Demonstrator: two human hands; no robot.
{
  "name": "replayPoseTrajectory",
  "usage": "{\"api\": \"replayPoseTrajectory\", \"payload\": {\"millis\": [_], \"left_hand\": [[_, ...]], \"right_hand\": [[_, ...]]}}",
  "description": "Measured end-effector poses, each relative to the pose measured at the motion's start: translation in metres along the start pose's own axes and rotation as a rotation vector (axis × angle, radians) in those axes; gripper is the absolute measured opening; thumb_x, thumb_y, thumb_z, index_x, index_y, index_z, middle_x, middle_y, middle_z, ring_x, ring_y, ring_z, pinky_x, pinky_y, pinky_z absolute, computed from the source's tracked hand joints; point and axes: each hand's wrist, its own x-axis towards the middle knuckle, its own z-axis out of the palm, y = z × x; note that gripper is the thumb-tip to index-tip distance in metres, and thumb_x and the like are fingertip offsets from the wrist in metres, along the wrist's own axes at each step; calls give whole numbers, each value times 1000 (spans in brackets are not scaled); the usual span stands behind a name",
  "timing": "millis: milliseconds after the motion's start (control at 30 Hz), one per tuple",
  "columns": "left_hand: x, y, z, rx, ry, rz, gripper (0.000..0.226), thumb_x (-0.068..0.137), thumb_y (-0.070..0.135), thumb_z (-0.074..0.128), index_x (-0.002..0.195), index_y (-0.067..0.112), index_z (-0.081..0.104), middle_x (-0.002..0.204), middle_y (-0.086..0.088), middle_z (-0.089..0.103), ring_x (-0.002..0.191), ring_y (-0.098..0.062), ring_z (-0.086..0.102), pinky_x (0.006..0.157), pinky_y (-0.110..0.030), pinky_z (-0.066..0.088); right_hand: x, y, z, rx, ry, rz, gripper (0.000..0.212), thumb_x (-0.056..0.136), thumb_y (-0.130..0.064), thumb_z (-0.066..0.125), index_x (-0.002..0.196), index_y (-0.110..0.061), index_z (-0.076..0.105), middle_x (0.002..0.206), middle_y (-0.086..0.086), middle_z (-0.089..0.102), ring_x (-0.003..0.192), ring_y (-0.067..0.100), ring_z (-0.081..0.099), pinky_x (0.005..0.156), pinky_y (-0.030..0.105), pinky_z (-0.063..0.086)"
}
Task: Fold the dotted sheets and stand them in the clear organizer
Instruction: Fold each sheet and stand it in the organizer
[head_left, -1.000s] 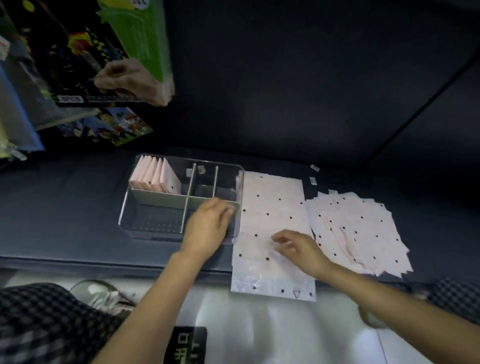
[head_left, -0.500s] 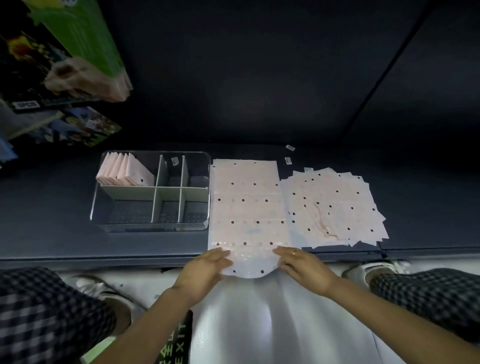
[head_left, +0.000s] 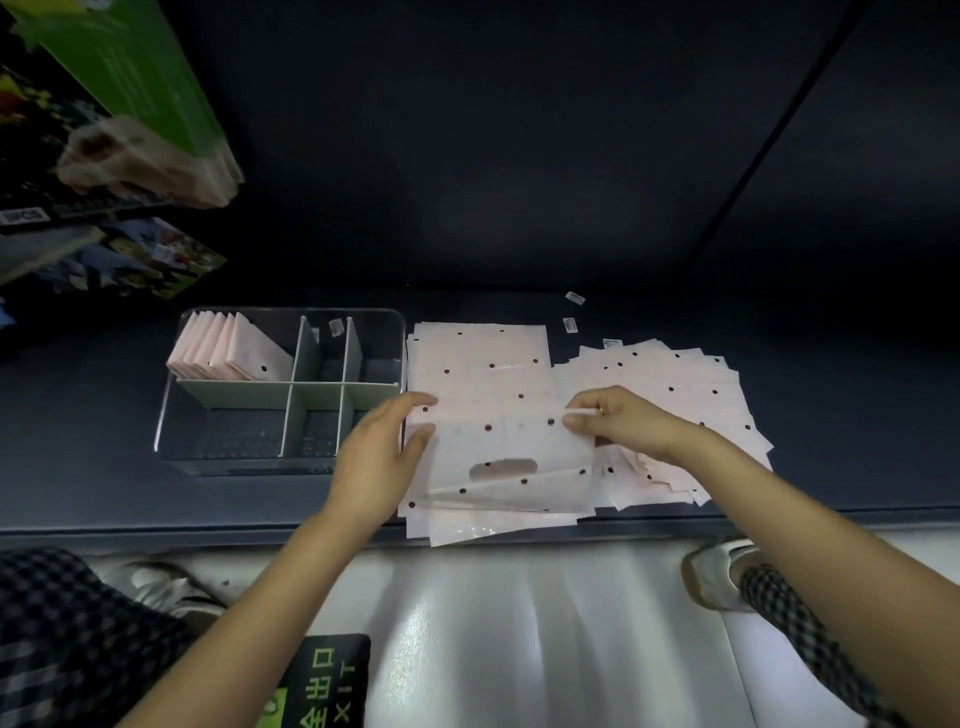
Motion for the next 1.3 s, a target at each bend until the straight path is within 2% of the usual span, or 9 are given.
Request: {"api": "replayPoseTrajectory", "payload": {"millis": [100,267,433,700,867,1000,1067,1167,1300], "left_hand": [[-4,-2,12,102,152,228,28,91,12,60,119,17,60,124,5,59,113,-13,51,95,-23,38],[-23,-13,49,252,-94,393,30,89,13,64,118,16,64,131,-1,59,126,-21,51,105,-36,40],[-39,-31,73,458,-218,531,38,74,20,79,111,18,70,124,0,64,117,-21,59,95,-38,50],[-38,-45,83,639,-259,565,50,68,40,82,111,18,71,122,1,65,113,-18,62,90,-34,54],[-44,-63,66,654,-286,605,48,71,42,80,111,18,71,121,2,66,111,-17,63,88,-35,55],[-48,-84,42,632,-289,539,54,99,46,27,113,17,70,121,1,66,110,-16,64,89,-35,55],[-47,-87,38,620,-281,523,68,100,48,10,112,16,70,119,1,67,107,-16,65,90,-36,54],[-41,-79,40,601,-298,493,51,94,47,31,110,18,69,106,3,69,97,-17,66,86,-31,54],[-29,-67,54,549,-353,426,26,92,33,57,110,17,66,105,0,63,101,-22,59,90,-29,45]], "right_hand": [[28,7,0,-30,151,15,17,94,-17,56,78,-16,64,77,-2,62,71,11,59,80,32,51],[66,28,8,-163,282,97,14,94,-20,55,100,-10,64,103,1,60,102,20,54,87,28,42],[59,39,31,-715,508,33,32,95,-20,50,125,-14,52,127,10,53,117,28,46,91,34,43],[-4,66,109,-967,281,-622,38,76,-23,77,111,-11,70,121,5,65,108,21,64,89,36,54],[-21,100,99,-1170,220,-606,53,83,-41,67,126,-12,60,134,2,56,123,17,54,98,36,48],[-36,117,68,-1209,213,-614,46,96,-37,36,124,-11,62,133,2,57,122,17,55,99,38,48],[-38,115,61,-1152,244,-610,35,93,-33,48,113,-12,70,124,1,64,114,17,61,95,38,50],[-32,100,67,-960,347,-589,20,70,-22,82,87,-14,75,105,-1,72,97,17,68,81,33,57],[-19,83,81,-873,344,-578,19,73,-19,80,88,-10,71,96,1,70,88,18,67,72,25,55]]}}
